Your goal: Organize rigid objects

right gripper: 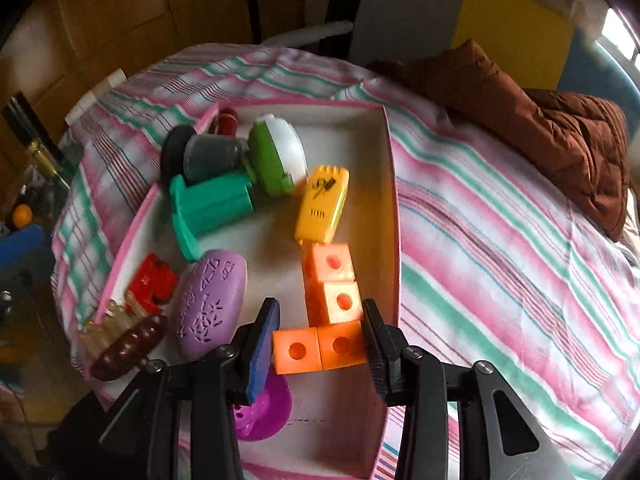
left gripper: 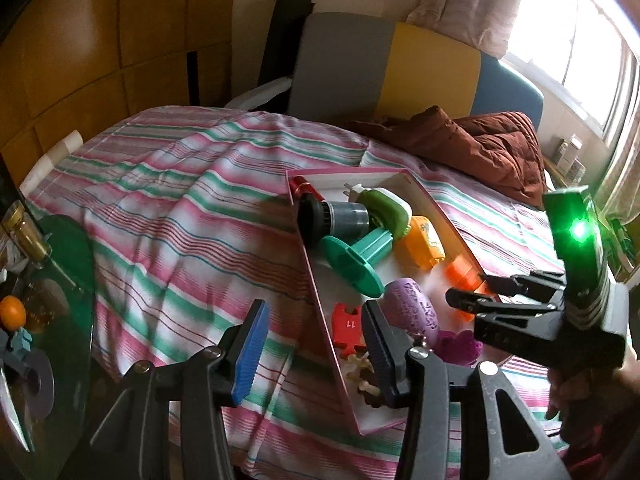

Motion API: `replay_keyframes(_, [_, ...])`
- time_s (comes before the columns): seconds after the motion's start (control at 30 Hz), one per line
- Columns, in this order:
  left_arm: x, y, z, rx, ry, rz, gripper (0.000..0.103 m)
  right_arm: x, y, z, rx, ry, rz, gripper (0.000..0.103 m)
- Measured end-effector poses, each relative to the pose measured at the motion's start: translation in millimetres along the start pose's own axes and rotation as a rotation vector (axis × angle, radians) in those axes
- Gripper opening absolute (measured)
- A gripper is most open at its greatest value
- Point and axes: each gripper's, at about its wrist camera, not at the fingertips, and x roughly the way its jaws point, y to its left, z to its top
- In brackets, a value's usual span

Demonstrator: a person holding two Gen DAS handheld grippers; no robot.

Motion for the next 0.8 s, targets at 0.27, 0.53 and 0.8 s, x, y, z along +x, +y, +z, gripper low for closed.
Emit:
replay_keyframes(0.27, [-3.1,1.8,0.2,-0.006,-0.013,0.022,0.048,8.0,-2.6,-6.5,0.025,0.003,0.004,0.042])
replay_keyframes(0.53, [-8.7,-0.1,0.8,-0.005,-0.032,0.045,0.049,-4.0,-5.8,-7.0,0.062,-0.038,0.004,0.057])
replay_keyframes(0.8, [-20.9,-6.0,1.0,-0.011,-0.083,0.107,0.049,-35.6,-6.3,-15.7,0.129,-0.125,-0.022,0.071])
